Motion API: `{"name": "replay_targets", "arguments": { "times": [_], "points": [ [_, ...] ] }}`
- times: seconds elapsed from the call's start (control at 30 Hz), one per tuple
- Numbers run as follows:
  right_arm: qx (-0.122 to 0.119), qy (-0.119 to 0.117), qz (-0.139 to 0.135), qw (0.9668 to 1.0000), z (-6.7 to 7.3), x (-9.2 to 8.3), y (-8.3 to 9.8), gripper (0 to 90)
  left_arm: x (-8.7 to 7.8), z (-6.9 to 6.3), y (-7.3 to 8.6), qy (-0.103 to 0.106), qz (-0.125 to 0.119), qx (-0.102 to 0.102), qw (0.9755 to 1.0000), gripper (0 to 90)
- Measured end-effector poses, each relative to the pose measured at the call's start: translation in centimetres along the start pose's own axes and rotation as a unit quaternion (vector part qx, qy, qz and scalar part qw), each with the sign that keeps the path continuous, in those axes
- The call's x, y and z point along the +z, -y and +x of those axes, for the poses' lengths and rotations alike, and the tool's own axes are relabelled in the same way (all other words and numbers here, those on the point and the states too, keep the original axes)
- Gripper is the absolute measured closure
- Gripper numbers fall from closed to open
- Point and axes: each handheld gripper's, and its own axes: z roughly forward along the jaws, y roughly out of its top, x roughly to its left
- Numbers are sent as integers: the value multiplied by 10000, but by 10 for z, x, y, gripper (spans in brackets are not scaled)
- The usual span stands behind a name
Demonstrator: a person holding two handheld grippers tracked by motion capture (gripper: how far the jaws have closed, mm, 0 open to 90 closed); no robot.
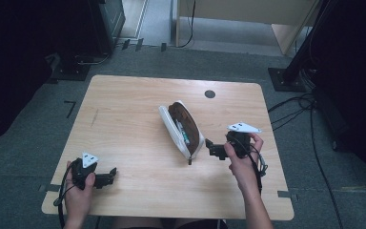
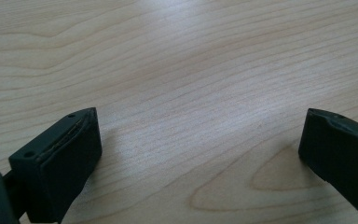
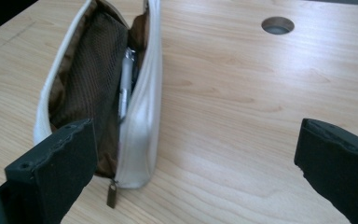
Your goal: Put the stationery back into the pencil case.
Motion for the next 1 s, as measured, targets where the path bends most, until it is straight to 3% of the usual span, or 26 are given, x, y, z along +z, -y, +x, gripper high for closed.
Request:
{"name": "replay_targets", "arguments": {
  "times": [0.47,0.63,0.83,1.0],
  "points": [
    [423,318,129,9985,-43,-14,48,0,1,-1,-1,15,-5,17,10000,0],
    [448,405,182,9980,-56,-19,65,0,1,-1,-1,26,-7,25,10000,0],
    [612,620,240,9959,-74,-28,87,41,1,-1,-1,31,-8,26,10000,0],
    [718,752,279,9942,-87,-32,103,23,1,-1,-1,32,-8,34,10000,0]
  ]
}}
